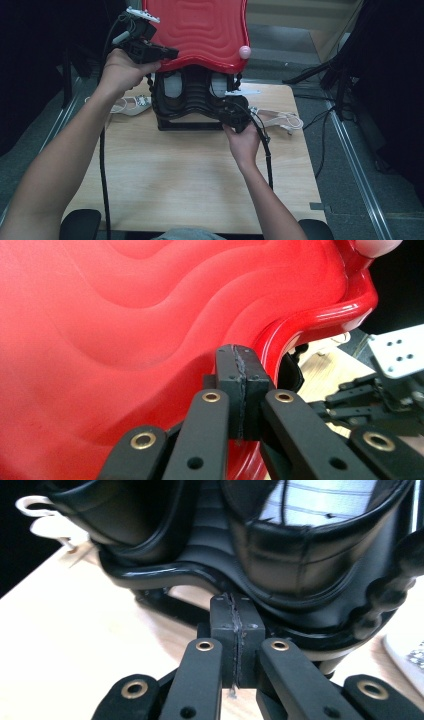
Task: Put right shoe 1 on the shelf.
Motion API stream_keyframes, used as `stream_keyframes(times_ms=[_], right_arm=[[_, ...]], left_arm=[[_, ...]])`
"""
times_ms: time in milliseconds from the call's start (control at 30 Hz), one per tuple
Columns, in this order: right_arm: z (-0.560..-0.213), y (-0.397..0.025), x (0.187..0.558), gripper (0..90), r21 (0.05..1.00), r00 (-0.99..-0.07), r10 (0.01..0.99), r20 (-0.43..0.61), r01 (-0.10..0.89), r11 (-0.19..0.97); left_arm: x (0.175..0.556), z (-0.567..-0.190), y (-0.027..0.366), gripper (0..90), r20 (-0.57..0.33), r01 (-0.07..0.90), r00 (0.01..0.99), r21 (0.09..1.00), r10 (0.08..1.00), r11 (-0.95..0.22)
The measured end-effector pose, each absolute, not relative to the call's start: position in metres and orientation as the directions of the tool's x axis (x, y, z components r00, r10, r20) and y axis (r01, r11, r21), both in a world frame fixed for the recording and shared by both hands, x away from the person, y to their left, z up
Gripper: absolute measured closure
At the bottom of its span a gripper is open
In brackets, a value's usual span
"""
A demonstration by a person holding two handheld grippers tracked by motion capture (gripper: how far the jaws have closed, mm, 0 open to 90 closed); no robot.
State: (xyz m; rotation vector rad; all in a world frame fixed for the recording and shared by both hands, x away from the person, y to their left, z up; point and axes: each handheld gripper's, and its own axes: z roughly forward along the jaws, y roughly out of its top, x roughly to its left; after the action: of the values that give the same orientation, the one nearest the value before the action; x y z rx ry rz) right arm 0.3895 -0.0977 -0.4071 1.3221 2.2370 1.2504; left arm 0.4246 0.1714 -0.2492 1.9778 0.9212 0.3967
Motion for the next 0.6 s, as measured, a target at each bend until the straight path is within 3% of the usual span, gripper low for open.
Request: stream_keyframes(times_ms=[133, 233, 600], right_arm=[[-0.408, -0.101, 0.381, 88.6, 0.777, -0.574, 0.793, 0.202, 0.587, 0.227], [-0.409, -0.103, 0.376, 87.9, 0.775, -0.585, 0.786, 0.198, 0.585, 0.240], [-0.418, -0.110, 0.356, 82.6, 0.777, -0.639, 0.744, 0.194, 0.563, 0.281]], left_arm=[[0.423, -0.247, 0.172, 89.7, -0.074, 0.448, 0.668, 0.834, 0.740, -0.321], [0.420, -0.242, 0.175, 76.5, -0.120, 0.455, 0.686, 0.841, 0.717, -0.294], [0.386, -0.247, 0.181, 64.5, -0.162, 0.486, 0.713, 0.816, 0.682, -0.313]])
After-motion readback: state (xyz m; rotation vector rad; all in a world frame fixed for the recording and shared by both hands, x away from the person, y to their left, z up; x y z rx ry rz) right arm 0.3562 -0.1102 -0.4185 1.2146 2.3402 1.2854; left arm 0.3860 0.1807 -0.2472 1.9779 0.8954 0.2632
